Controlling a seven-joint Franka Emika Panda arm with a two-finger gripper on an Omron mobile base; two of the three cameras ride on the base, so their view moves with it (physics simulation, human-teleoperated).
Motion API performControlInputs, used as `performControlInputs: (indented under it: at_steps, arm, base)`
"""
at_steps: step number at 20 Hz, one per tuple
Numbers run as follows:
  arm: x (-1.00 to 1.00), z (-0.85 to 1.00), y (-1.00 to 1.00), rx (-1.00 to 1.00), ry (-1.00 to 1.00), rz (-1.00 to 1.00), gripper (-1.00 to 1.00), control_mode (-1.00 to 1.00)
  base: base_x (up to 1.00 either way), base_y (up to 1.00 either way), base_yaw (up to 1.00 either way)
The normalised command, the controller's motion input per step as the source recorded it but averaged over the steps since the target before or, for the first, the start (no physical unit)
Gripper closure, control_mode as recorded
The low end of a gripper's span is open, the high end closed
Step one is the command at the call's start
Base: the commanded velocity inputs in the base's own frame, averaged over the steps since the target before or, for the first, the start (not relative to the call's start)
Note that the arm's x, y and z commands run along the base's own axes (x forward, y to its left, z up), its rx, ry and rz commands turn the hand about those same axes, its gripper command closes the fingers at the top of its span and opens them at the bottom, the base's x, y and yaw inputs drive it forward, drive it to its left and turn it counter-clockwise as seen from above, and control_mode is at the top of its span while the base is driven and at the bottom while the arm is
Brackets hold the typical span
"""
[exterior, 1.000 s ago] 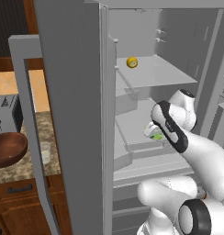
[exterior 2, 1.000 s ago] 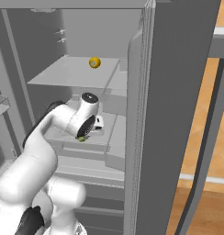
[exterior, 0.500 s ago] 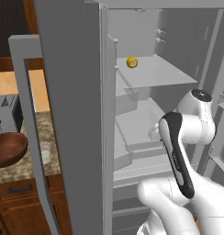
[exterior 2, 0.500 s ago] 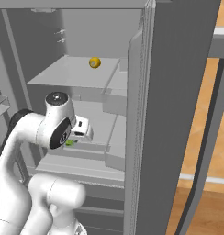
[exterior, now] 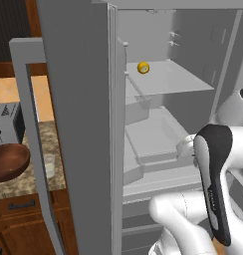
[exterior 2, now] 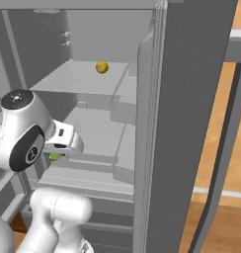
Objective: Grab a lemon wedge from the fridge and one ice cube from the ice bowl, and put them in the glass of lemonade.
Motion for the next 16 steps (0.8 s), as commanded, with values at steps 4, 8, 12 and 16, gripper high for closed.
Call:
performControlInputs:
  at_steps: [4,8,12,16]
  arm:
    - [-0.45,0.02,0.00,-0.01,0.00,0.00,1.00,-1.00]
    - [0.00,0.00,0.00,0.00,0.00,0.00,1.00,-1.00]
    - [-0.17,0.00,0.00,0.00,-0.02,0.00,1.00,1.00]
    - [0.00,0.00,0.00,0.00,0.00,0.00,1.00,1.00]
  base:
    - [0.00,0.00,0.00]
    - [0.00,0.00,0.00]
    - [-0.25,0.00,0.00]
    - [-1.00,-0.04,-0.06]
